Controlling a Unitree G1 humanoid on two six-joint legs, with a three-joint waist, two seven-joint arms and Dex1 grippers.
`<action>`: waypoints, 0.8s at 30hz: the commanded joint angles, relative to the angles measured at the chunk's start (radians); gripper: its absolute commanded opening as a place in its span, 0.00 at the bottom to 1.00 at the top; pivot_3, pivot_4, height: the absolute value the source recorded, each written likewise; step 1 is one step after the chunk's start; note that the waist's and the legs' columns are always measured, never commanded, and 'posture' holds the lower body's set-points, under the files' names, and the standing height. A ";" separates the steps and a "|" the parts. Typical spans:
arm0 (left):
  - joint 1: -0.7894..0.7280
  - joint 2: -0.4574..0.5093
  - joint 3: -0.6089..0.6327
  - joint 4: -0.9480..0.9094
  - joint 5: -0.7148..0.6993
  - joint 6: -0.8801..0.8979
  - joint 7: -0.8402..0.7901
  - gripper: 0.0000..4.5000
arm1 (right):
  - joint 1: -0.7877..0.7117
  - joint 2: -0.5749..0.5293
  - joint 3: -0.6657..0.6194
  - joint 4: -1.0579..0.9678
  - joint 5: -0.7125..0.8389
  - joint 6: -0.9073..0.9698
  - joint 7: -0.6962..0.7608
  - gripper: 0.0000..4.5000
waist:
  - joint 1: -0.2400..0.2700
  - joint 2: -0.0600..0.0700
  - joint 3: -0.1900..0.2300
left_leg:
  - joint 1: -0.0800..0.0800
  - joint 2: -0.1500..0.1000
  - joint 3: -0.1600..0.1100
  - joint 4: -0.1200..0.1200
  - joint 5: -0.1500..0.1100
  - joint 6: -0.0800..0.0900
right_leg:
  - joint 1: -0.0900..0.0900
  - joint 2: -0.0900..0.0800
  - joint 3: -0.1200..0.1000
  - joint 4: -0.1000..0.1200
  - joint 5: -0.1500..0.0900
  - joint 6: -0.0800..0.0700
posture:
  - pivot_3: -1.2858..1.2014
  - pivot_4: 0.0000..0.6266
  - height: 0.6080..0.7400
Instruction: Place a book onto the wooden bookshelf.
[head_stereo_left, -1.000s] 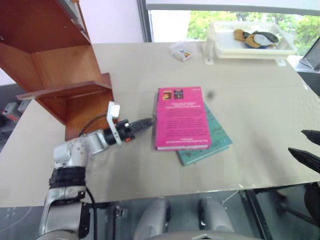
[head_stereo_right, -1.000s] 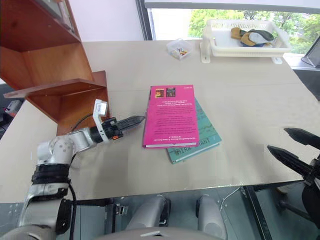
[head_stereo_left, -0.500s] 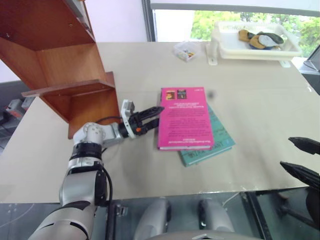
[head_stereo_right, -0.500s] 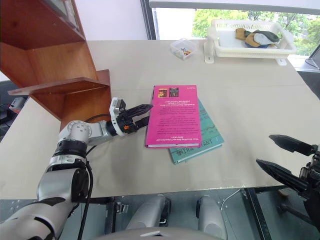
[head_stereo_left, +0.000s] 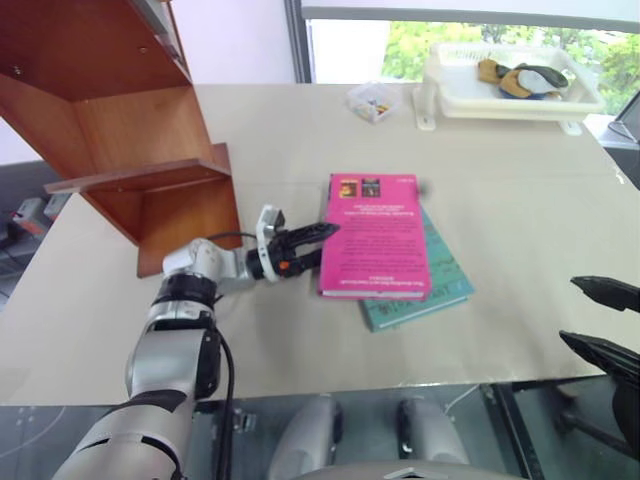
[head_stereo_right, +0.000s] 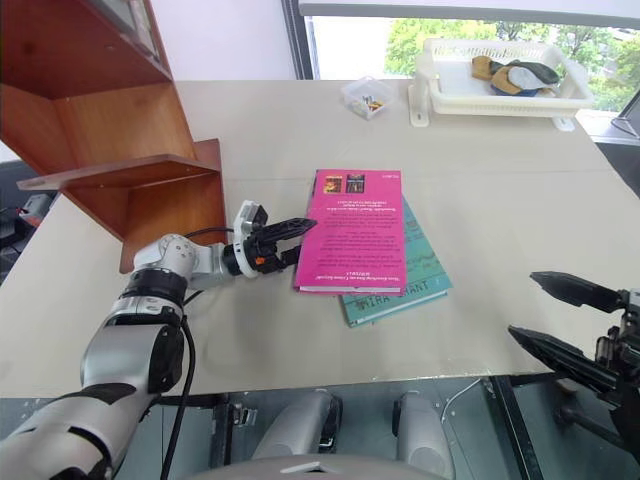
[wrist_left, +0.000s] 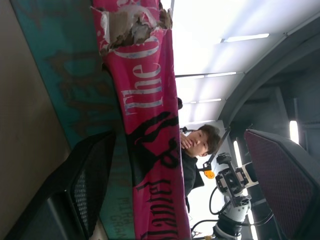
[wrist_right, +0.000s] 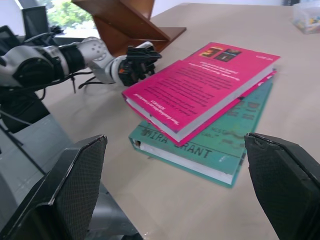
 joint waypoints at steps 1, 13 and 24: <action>-0.023 -0.017 0.005 0.020 0.017 -0.022 -0.051 0.99 | -0.017 -0.025 0.004 0.002 -0.025 -0.038 0.035 1.00 | 0.000 0.000 0.000 | 0.000 0.000 0.000 0.000 0.000 0.000 | 0.000 0.000 0.000 0.000 0.000 0.000 | 0.52 0.24 1.00; -0.031 -0.017 0.001 0.043 0.064 -0.016 -0.106 0.22 | -0.067 -0.141 0.018 0.105 -0.151 -0.074 0.162 1.00 | -0.001 0.000 0.000 | -0.001 0.000 0.000 0.000 0.000 0.000 | 0.000 0.000 0.000 0.000 0.000 0.000 | 0.52 0.24 1.00; 0.003 -0.013 0.109 -0.149 -0.018 0.049 -0.049 0.01 | -0.091 -0.130 0.049 0.125 -0.192 -0.090 0.184 1.00 | -0.001 -0.001 0.000 | -0.002 0.000 0.000 0.000 0.000 0.000 | -0.002 -0.001 0.000 0.000 0.000 0.000 | 0.52 0.24 1.00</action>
